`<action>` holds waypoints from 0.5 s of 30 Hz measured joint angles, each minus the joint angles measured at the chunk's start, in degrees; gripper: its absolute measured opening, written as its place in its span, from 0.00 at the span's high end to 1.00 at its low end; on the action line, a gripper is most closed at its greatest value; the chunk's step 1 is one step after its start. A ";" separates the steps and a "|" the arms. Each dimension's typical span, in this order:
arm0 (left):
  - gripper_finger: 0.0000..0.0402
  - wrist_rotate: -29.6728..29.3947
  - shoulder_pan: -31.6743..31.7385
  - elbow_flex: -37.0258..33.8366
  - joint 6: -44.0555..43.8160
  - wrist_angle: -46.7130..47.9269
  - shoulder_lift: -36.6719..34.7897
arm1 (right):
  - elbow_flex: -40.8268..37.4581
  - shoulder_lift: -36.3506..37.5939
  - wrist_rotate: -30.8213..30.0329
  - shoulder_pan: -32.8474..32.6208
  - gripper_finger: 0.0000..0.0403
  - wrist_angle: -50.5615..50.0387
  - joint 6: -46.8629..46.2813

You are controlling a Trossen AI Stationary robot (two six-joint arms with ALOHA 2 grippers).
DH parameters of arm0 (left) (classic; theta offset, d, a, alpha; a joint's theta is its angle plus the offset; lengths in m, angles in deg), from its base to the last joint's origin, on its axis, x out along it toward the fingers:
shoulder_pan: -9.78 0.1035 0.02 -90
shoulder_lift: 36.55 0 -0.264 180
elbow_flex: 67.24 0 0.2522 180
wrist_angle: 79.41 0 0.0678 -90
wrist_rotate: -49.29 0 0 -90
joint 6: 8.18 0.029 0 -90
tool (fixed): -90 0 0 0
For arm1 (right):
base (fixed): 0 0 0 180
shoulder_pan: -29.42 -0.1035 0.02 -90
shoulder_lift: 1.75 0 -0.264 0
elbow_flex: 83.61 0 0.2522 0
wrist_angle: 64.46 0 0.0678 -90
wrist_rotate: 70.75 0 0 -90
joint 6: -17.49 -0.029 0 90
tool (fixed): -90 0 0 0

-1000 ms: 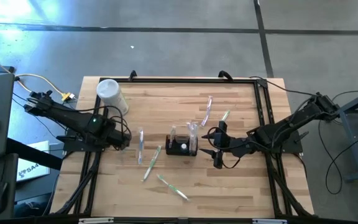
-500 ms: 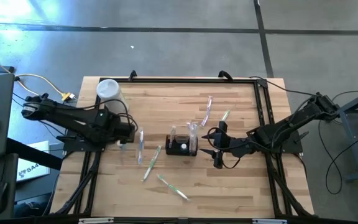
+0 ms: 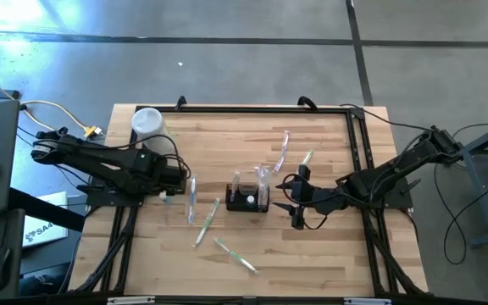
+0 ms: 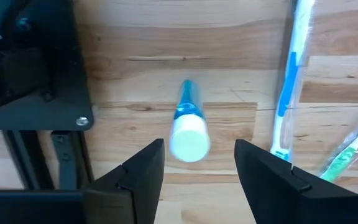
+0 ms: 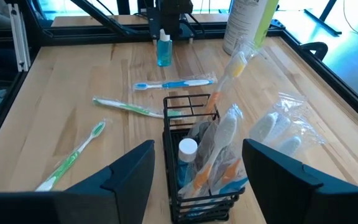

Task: Pick & Place toothbrushing station
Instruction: Put the blue mouthwash into the black mesh

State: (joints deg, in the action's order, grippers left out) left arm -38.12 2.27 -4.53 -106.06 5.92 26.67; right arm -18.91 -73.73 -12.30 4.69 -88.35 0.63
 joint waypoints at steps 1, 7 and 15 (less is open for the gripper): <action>0.52 0.00 0.00 0.00 0.07 -0.35 0.42 | 0.00 0.00 0.00 -0.02 0.42 -0.04 0.00; 0.52 2.29 0.00 0.00 1.59 0.05 2.79 | 0.00 0.00 0.20 -0.02 0.42 -0.09 -1.05; 0.52 1.64 0.00 0.00 1.65 0.05 3.43 | 0.00 0.00 0.20 -0.02 0.42 -0.64 -1.34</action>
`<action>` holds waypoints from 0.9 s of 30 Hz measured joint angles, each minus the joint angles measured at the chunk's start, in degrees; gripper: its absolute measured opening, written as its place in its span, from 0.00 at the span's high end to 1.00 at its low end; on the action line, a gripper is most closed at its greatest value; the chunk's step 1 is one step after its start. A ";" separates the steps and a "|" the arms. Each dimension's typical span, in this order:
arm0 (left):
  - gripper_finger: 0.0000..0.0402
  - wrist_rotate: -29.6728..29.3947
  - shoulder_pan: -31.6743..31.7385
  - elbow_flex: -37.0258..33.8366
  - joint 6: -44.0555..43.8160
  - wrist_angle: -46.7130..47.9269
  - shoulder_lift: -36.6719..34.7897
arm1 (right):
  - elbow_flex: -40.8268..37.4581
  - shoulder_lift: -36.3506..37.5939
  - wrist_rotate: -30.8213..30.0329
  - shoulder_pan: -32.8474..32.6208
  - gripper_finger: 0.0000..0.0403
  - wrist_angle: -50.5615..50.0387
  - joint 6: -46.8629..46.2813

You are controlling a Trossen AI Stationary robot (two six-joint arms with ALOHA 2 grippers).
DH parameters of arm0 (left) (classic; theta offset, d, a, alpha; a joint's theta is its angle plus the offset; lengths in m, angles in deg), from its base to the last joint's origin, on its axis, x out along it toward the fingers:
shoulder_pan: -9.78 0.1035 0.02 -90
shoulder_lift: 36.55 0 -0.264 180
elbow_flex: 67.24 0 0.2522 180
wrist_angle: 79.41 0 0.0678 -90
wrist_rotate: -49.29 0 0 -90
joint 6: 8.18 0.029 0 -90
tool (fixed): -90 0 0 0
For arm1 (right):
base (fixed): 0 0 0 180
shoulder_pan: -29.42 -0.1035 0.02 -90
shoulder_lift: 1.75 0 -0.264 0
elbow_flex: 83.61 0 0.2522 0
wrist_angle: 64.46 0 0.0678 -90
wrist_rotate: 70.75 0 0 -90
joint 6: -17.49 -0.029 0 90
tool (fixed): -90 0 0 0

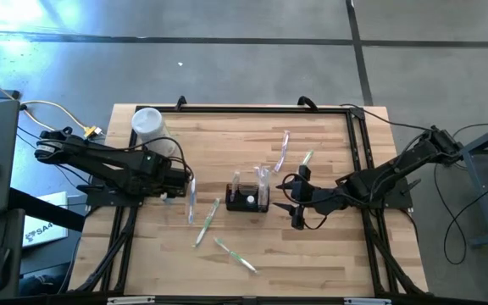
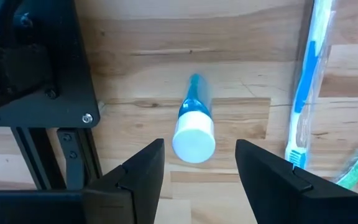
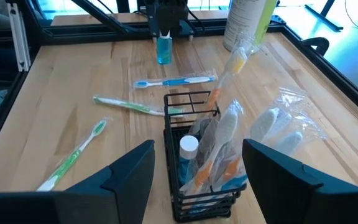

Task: Pick & Place toothbrushing station
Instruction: Put the blue mouthwash into the black mesh

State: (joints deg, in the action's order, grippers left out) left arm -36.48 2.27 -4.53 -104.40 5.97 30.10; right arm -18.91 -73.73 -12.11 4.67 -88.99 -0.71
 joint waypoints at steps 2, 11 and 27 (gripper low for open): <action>0.52 -0.10 0.00 -0.35 0.00 -0.42 0.00 | 0.00 0.00 0.00 0.00 0.42 -0.23 -0.17; 0.52 4.15 0.00 -9.35 0.97 -11.17 -0.02 | 0.00 0.00 0.00 0.00 0.42 -0.47 -0.19; 0.52 5.05 0.00 -13.18 1.91 -15.13 -0.26 | 0.00 0.00 -0.02 0.00 0.42 -0.25 -0.19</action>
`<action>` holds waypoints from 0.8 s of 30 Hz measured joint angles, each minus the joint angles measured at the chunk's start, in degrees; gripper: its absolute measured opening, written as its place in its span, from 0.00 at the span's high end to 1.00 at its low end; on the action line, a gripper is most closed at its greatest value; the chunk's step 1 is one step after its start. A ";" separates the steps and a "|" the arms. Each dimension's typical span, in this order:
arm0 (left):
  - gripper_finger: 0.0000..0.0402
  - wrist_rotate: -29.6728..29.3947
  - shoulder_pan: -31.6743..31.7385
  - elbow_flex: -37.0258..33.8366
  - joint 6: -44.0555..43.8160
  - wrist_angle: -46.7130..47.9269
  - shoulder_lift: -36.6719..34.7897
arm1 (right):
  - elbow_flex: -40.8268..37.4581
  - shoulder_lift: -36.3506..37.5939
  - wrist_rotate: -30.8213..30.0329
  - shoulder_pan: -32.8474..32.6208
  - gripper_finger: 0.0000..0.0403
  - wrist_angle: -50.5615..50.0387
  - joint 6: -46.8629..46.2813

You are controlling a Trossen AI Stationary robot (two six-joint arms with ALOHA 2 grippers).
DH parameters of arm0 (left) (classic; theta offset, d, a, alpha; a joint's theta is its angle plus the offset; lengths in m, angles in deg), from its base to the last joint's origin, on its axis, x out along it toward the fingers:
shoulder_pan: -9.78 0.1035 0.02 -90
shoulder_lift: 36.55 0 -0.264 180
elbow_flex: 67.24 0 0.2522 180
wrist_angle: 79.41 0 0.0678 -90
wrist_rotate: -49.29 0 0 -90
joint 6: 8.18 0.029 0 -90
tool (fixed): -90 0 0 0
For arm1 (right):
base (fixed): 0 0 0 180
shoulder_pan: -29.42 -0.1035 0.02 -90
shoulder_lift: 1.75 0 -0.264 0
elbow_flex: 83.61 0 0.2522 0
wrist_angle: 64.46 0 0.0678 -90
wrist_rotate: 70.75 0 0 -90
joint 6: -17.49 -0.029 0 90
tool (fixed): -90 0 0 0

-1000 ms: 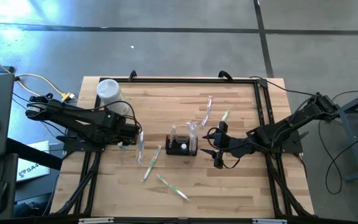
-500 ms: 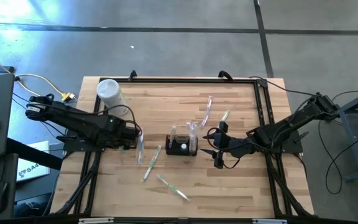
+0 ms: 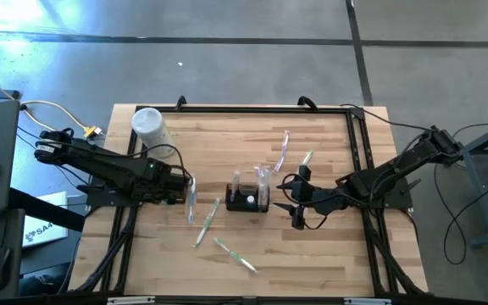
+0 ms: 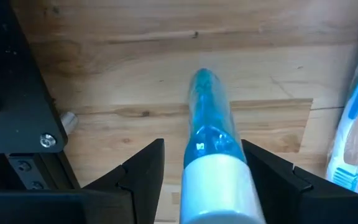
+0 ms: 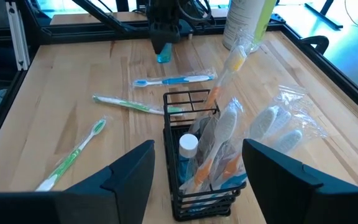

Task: Pick & Place toothbrushing station
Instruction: Put the blue mouthwash into the black mesh

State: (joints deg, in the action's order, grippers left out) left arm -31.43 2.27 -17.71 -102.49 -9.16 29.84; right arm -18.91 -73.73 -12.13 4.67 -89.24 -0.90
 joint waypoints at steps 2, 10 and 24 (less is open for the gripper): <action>0.52 -1.77 0.00 0.00 0.02 0.00 0.00 | 0.00 0.00 0.00 0.00 0.42 0.01 0.00; 0.52 -3.44 0.00 0.00 0.04 0.07 0.00 | 0.00 0.00 0.00 0.00 0.42 -0.03 0.00; 0.52 -5.36 0.00 0.02 2.59 -0.04 0.00 | 0.00 0.00 0.00 0.00 0.42 -0.05 0.22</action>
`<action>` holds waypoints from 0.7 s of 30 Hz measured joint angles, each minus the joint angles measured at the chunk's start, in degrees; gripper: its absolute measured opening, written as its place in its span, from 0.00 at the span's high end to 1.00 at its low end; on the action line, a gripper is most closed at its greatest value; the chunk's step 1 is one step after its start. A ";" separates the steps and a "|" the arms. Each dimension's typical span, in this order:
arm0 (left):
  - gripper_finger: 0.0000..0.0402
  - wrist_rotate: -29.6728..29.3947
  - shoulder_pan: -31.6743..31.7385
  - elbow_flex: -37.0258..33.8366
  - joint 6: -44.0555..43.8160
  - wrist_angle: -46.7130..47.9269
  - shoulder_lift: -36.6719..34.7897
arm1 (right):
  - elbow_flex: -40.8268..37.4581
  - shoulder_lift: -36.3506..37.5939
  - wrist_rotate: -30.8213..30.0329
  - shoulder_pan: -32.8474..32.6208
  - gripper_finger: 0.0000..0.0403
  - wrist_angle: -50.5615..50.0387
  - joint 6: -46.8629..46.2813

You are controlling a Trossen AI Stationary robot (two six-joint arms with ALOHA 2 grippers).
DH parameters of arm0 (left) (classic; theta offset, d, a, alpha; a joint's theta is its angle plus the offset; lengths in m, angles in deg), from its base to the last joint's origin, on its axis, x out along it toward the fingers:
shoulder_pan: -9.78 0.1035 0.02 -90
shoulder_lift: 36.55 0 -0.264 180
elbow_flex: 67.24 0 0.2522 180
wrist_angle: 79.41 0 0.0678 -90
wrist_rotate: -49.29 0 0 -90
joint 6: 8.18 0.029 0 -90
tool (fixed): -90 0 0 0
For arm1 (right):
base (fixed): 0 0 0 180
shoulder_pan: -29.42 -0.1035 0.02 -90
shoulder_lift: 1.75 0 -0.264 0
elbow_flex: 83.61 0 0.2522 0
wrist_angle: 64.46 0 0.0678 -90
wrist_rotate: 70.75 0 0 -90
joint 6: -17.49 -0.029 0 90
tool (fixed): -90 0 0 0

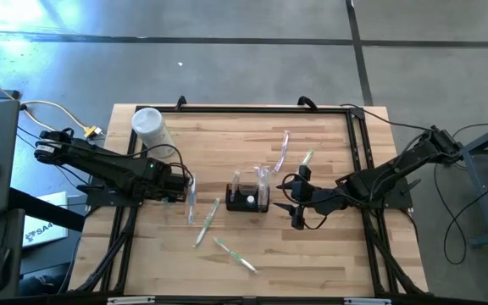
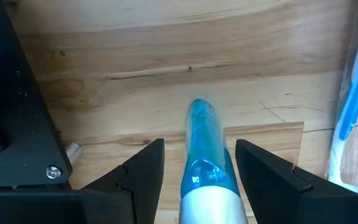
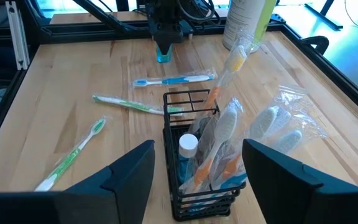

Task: Pick & Place toothbrushing station
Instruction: Put the blue mouthwash into the black mesh

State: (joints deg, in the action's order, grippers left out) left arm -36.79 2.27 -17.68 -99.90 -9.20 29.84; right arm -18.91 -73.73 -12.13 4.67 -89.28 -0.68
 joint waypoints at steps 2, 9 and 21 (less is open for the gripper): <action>0.52 0.24 0.00 0.00 -0.02 0.00 0.00 | 0.00 0.00 0.00 0.00 0.42 0.01 0.00; 0.54 0.28 0.00 0.04 -0.02 -0.57 0.00 | 0.00 0.00 0.00 0.00 0.42 -0.01 0.00; 0.81 -0.02 0.00 0.09 0.15 -1.40 0.00 | 0.00 0.00 0.01 0.00 0.42 -0.03 0.00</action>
State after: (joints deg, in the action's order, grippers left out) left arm -36.81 2.27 -17.60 -99.75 -10.60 29.84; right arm -18.91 -73.73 -12.12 4.67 -89.31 -0.68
